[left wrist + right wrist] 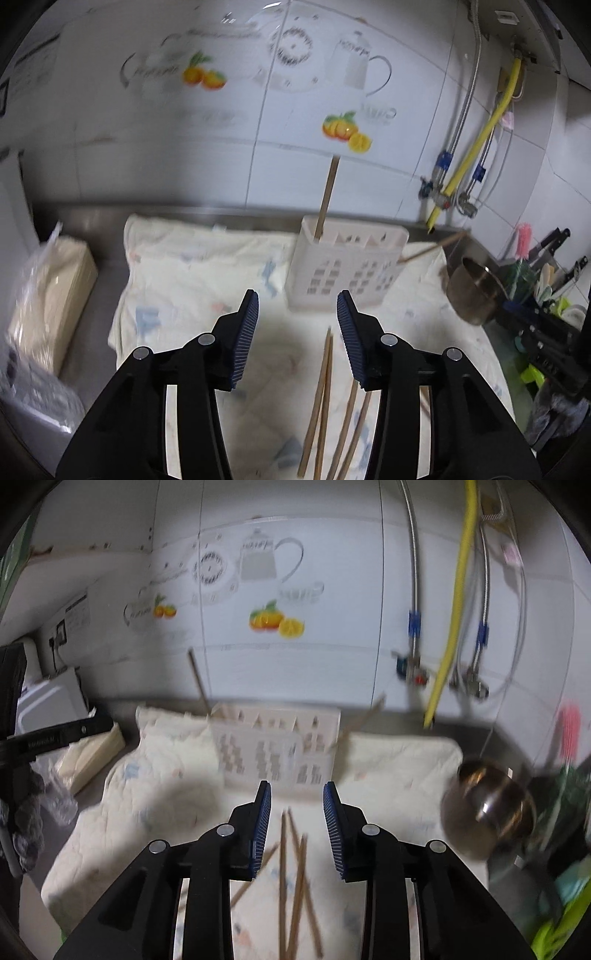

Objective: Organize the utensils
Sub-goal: 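Move back to the pile and grasp a chopstick with each gripper, then carry both chopsticks to the white holder and lower them inside, then open both grippers to release the chopsticks in the holder, then return to the pile and grasp a chopstick with each gripper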

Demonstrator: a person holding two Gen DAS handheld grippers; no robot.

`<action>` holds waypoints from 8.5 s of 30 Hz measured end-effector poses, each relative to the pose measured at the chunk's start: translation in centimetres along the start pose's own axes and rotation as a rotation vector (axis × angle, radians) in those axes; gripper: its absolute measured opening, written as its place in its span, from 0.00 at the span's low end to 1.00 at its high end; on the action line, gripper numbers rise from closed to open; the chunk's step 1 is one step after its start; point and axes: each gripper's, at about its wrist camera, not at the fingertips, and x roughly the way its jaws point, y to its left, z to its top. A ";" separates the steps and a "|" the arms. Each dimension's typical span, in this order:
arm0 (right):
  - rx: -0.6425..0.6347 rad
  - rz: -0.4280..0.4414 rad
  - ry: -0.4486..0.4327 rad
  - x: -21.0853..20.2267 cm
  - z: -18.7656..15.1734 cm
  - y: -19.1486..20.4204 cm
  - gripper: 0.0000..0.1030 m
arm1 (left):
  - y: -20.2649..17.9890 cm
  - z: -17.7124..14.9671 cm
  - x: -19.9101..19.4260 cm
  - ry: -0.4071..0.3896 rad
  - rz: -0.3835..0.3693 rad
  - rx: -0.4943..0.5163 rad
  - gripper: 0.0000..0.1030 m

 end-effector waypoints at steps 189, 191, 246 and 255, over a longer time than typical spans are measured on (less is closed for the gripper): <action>0.066 0.074 -0.036 2.4 9.0 -3.4 0.35 | -3.7 6.1 1.4 -0.017 -0.009 0.156 0.40; 0.067 0.074 -0.030 2.0 7.5 -3.0 0.35 | -3.3 5.0 0.7 -0.013 -0.010 0.147 0.41; 0.139 0.019 0.209 6.0 -13.0 -0.3 0.22 | -2.1 -16.2 7.0 0.357 -0.050 0.114 0.10; 0.126 0.019 0.240 7.1 -13.2 -0.1 0.16 | -2.9 -16.3 7.3 0.349 -0.009 0.160 0.09</action>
